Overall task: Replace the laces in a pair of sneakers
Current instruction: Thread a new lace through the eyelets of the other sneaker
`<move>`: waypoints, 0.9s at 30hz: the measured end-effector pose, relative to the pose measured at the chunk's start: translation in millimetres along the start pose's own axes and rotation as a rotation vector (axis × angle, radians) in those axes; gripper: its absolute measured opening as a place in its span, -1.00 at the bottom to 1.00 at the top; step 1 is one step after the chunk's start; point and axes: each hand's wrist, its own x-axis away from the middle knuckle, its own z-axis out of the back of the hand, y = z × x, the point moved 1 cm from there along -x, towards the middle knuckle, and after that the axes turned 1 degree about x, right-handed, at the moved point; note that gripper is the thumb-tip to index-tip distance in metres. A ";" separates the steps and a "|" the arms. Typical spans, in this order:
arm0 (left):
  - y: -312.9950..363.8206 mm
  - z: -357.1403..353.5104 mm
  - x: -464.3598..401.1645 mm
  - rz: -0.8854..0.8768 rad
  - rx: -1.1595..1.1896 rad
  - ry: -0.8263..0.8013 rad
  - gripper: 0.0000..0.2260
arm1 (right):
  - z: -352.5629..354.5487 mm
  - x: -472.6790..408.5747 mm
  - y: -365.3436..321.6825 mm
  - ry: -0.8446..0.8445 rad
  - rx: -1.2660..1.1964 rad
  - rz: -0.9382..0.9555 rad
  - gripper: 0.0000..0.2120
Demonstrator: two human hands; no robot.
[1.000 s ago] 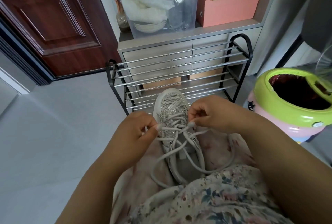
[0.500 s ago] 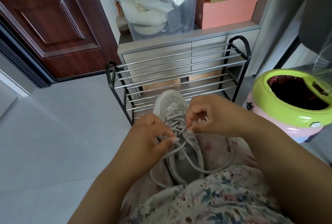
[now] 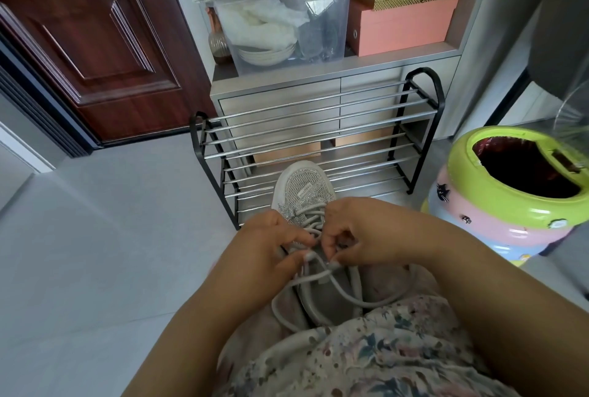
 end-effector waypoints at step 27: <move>21.5 -9.3 -0.4 0.052 -0.041 -0.050 -0.86 | 0.6 4.7 10.1 0.085 -0.174 -0.205 -0.50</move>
